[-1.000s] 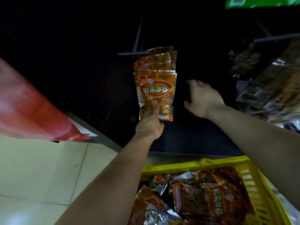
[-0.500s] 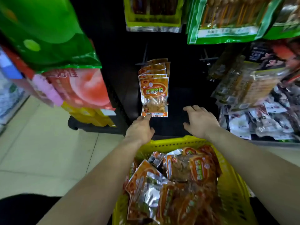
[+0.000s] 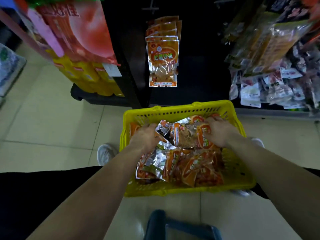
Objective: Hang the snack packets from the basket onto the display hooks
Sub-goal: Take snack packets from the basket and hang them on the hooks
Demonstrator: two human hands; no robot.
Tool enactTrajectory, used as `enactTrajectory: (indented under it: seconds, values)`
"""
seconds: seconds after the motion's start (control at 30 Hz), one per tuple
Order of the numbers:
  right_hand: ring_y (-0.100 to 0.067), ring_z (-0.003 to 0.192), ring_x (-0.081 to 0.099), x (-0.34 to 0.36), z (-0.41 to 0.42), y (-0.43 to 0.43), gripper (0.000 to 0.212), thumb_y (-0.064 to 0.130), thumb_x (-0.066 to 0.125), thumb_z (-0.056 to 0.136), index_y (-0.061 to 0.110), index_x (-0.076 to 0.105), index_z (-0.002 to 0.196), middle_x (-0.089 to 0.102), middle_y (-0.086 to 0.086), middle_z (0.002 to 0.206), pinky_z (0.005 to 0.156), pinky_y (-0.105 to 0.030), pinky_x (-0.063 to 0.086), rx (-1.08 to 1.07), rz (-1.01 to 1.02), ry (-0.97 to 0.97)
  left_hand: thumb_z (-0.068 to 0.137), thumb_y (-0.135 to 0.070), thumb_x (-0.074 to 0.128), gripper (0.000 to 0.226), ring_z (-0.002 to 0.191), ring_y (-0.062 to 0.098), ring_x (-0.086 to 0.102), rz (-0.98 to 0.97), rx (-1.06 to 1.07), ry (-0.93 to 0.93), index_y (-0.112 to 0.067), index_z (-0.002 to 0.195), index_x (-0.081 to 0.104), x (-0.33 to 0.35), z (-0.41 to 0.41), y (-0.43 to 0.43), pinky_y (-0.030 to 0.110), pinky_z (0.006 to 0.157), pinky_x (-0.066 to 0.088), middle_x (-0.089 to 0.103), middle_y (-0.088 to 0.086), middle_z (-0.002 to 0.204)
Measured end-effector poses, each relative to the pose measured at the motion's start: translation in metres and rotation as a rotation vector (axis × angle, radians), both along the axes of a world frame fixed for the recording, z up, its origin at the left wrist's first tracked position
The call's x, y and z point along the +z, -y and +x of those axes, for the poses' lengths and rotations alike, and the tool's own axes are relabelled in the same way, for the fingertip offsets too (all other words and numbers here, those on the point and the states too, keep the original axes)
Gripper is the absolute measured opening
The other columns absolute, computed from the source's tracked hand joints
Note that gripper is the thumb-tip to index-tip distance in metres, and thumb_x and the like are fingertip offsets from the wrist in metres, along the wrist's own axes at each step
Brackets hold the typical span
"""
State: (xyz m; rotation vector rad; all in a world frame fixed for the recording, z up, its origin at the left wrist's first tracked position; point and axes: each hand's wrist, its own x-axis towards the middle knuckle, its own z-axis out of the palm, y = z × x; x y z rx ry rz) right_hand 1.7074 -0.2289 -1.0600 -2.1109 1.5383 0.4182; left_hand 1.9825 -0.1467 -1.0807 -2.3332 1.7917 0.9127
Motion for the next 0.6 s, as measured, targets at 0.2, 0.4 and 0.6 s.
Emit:
enactTrajectory:
  seconds: [0.2, 0.4, 0.6]
  values:
    - [-0.037, 0.143, 0.031, -0.034, -0.011, -0.005, 0.07, 0.047, 0.057, 0.09, 0.023, 0.03, 0.151, 0.027, -0.016, 0.158, 0.113, -0.05, 0.033, -0.012, 0.083, -0.045, 0.088, -0.032, 0.065, 0.047, 0.126, 0.031, 0.051, 0.112, -0.052, -0.041, -0.032, 0.133, 0.053, -0.031, -0.007, -0.009, 0.042, 0.099, 0.047, 0.049, 0.007, 0.14]
    - [-0.04, 0.139, 0.032, -0.051, -0.007, 0.008, 0.079, 0.044, 0.064, 0.086, 0.028, 0.025, 0.153, 0.021, -0.011, 0.158, 0.112, -0.051, 0.033, -0.12, 0.052, -0.017, 0.089, -0.055, 0.063, 0.052, 0.119, 0.025, 0.052, 0.077, -0.146, -0.14, -0.026, 0.132, 0.056, -0.049, -0.038, -0.009, 0.038, 0.094, 0.047, 0.055, 0.003, 0.131]
    - [-0.041, 0.14, 0.03, -0.057, -0.005, 0.016, 0.077, 0.037, 0.064, 0.088, 0.028, 0.024, 0.153, 0.027, -0.01, 0.157, 0.109, -0.052, 0.034, -0.14, 0.029, -0.097, 0.077, -0.067, 0.068, 0.036, 0.083, 0.013, 0.059, 0.186, -0.231, -0.155, -0.033, 0.085, 0.058, -0.053, -0.061, -0.01, 0.034, 0.069, 0.049, 0.061, -0.009, 0.089]
